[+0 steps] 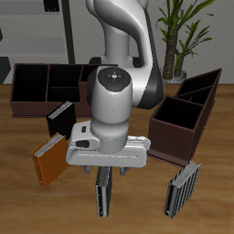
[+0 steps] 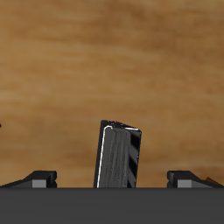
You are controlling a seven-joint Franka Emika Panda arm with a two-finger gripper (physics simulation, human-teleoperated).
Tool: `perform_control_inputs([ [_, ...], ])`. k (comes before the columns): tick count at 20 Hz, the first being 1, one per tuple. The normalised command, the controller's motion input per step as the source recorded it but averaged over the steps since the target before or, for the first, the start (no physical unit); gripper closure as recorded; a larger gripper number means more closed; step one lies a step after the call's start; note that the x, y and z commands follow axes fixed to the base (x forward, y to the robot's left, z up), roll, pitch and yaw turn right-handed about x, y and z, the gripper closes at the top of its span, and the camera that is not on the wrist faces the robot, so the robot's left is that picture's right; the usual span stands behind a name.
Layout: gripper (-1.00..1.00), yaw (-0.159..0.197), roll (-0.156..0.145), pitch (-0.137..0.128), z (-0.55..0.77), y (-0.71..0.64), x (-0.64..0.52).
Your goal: Place the right striped book into the left desk caddy's back compartment
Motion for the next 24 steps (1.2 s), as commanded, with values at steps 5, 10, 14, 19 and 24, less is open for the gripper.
perform_control_inputs([
  [5, -1.0, 0.004, -0.001, 0.019, -0.1, 0.02, 0.04],
  [10, -1.0, -0.031, -0.011, 0.043, -0.29, -0.05, 0.08],
  [14, -1.0, -0.018, -0.027, 0.067, -0.33, -0.07, 0.04],
  [19, 1.0, -0.012, -0.002, 0.021, -0.14, 0.04, -0.01],
  [24, 1.0, -0.021, -0.002, 0.004, 0.06, 0.07, -0.07],
])
